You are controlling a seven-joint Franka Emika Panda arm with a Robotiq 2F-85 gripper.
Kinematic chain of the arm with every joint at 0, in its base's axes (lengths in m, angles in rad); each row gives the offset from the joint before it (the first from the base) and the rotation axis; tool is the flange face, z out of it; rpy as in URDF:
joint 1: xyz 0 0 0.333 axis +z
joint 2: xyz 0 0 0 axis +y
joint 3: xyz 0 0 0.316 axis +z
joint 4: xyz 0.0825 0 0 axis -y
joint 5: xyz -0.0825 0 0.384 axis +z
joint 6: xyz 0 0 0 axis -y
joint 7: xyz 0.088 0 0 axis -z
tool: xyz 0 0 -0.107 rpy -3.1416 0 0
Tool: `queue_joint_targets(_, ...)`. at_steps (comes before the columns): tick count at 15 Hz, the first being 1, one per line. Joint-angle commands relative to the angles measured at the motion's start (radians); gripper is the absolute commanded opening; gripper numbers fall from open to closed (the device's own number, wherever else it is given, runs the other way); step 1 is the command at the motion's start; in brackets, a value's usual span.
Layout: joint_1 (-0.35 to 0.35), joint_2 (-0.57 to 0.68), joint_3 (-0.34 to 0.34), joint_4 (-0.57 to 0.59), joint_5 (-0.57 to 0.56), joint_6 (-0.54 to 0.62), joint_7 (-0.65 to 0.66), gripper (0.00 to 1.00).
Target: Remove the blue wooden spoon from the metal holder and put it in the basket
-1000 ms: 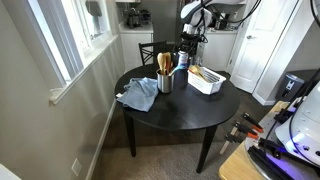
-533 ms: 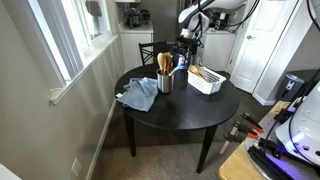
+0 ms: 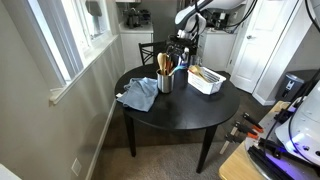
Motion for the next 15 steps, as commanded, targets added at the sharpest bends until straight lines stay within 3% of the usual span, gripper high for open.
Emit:
queue_joint_targets(1, 0.038, -0.05, -0.035, -0.065, -0.062, 0.081, 0.071, 1.0)
queue_joint_targets(5, 0.061, -0.072, -0.068, -0.087, -0.143, 0.136, 0.105, 1.0)
queue_joint_targets(15, 0.12, -0.173, -0.084, -0.233, -0.282, -0.019, 0.233, 1.0)
